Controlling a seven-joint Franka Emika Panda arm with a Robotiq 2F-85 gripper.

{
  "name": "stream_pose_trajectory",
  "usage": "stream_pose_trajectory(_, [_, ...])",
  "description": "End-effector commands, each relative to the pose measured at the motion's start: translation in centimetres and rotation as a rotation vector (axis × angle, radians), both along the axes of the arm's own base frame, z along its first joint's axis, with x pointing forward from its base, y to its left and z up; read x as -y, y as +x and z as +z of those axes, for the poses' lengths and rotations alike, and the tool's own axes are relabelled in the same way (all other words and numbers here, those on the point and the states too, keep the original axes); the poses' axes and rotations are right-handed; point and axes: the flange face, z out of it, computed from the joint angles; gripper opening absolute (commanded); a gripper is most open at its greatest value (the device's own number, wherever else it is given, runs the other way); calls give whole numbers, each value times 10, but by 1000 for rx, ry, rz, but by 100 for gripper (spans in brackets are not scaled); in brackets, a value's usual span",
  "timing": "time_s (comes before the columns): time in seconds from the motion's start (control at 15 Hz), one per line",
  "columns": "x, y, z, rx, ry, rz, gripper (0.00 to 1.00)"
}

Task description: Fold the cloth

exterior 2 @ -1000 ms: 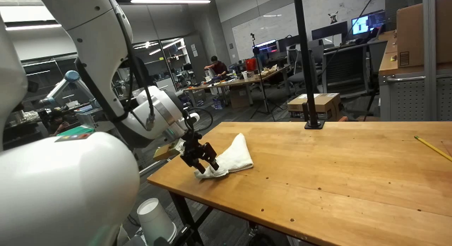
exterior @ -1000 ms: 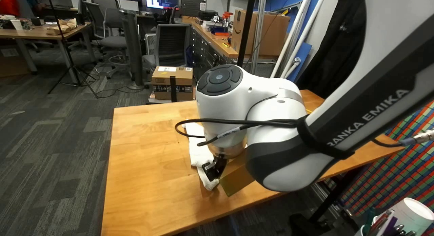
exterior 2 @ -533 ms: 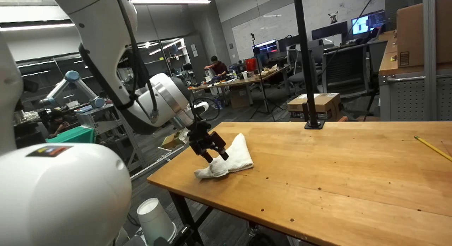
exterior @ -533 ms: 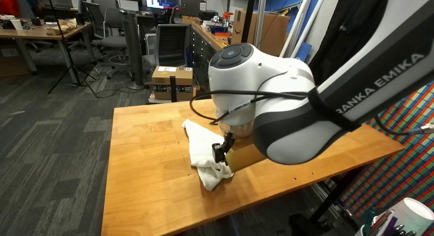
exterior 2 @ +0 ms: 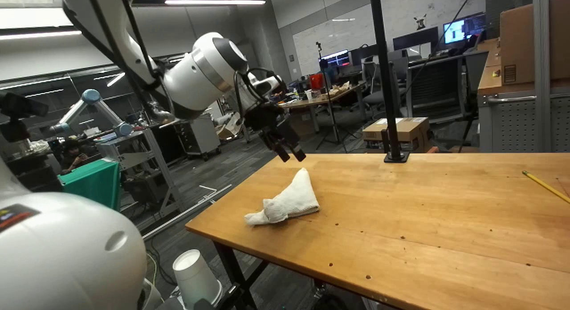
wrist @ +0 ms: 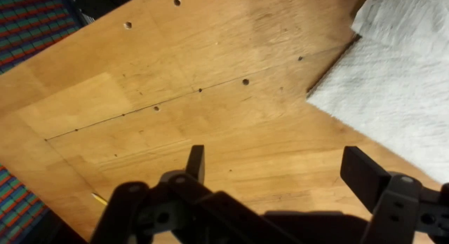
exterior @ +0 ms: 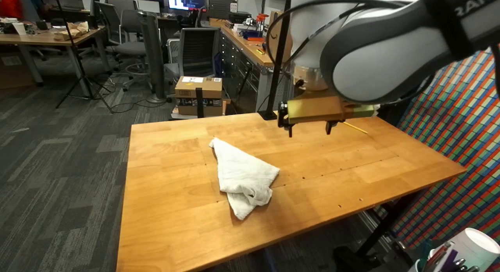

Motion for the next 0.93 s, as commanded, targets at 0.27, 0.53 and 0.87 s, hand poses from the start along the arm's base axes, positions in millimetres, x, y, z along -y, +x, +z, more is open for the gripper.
stream_pose_trajectory(0.27, [47, -9, 56, 50, 5, -113, 100])
stream_pose_trajectory(0.53, [44, -13, 53, 45, 2, -106, 100])
stream_pose_trajectory(0.87, [44, -14, 53, 45, 1, -106, 100])
